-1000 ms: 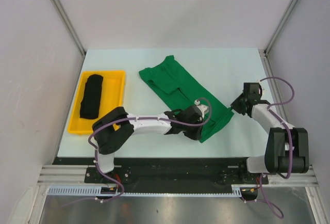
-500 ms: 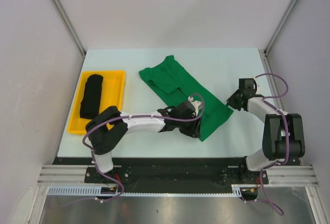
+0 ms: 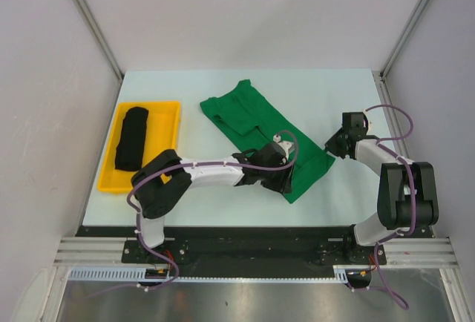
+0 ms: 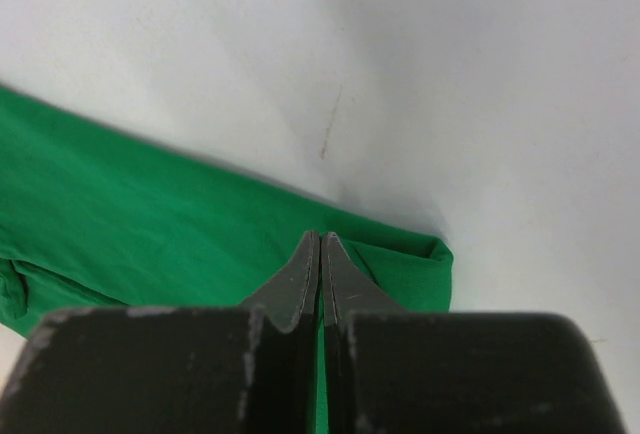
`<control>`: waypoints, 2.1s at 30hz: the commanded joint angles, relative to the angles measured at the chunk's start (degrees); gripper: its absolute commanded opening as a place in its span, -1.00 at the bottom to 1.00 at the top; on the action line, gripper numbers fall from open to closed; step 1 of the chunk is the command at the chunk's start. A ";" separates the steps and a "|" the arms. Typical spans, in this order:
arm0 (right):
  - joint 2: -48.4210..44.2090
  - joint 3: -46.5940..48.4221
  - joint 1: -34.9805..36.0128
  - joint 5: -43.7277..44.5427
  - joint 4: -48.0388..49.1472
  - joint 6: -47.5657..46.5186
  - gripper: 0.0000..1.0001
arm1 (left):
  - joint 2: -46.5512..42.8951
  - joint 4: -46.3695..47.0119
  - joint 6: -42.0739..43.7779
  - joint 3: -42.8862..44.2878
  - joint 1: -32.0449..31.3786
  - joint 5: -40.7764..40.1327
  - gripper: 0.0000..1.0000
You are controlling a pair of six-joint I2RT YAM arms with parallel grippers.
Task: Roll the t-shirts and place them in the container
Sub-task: Roll the T-shirt to the center of the board.
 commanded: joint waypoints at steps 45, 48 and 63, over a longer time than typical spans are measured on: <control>-6.07 3.91 5.57 3.97 -4.22 -4.77 -0.51 | -0.44 0.58 -0.08 -2.67 1.55 -5.62 -1.00; -3.10 3.82 6.02 2.93 -3.79 -5.83 -0.47 | 0.09 1.37 -0.96 -3.02 1.55 -4.57 -1.00; 6.32 3.82 7.07 7.49 -1.50 -10.84 -0.39 | 0.01 3.40 -2.54 -4.95 1.55 -2.98 -1.00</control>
